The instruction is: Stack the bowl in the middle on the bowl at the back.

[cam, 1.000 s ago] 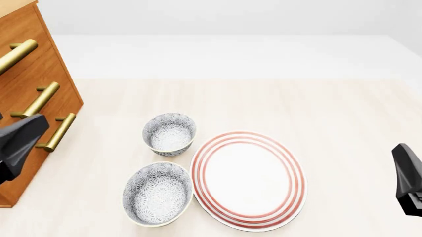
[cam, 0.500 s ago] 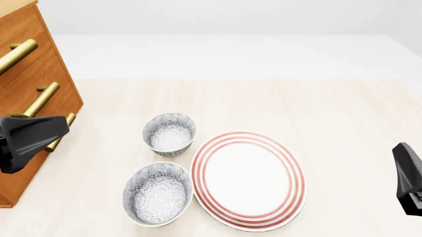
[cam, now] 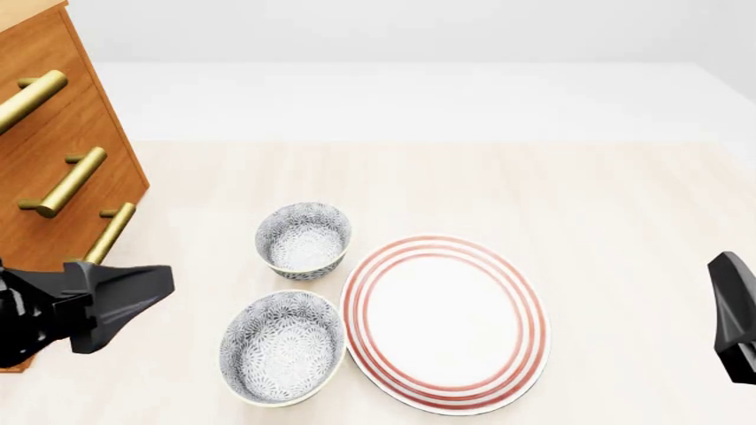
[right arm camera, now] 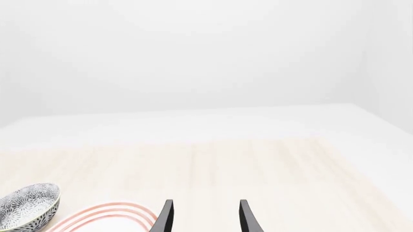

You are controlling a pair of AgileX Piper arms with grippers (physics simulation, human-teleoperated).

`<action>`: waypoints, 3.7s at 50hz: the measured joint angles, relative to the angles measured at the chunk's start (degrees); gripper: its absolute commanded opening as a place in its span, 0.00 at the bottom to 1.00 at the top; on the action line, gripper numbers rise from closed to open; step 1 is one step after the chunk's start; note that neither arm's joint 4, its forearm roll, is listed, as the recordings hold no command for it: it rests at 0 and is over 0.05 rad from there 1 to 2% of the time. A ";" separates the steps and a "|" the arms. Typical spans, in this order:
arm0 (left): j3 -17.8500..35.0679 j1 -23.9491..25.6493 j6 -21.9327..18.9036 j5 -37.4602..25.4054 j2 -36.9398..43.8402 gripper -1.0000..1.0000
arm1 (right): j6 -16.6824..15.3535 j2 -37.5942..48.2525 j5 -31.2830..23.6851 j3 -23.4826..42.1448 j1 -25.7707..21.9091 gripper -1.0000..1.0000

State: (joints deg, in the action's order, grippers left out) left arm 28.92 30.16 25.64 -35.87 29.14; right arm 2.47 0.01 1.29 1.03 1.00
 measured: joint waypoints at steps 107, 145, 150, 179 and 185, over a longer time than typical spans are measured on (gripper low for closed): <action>-16.22 0.79 -3.50 44.65 39.20 0.00 | 0.80 0.00 0.53 0.13 0.00 1.00; -0.44 3.20 -3.48 3.90 6.66 0.00 | -0.51 -0.01 0.66 0.22 -0.56 1.00; 4.47 9.02 -0.89 -1.18 4.13 0.00 | -0.51 0.00 0.64 0.32 -0.56 1.00; 8.86 27.48 7.81 -4.77 1.68 0.00 | -0.43 0.00 0.85 0.37 -0.56 1.00; 6.99 30.16 9.16 -2.18 2.62 0.00 | -0.41 0.00 0.90 0.33 -0.56 1.00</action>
State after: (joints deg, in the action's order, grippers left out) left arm 35.91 60.31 34.80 -38.05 31.76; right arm 2.06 0.01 2.19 1.37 0.44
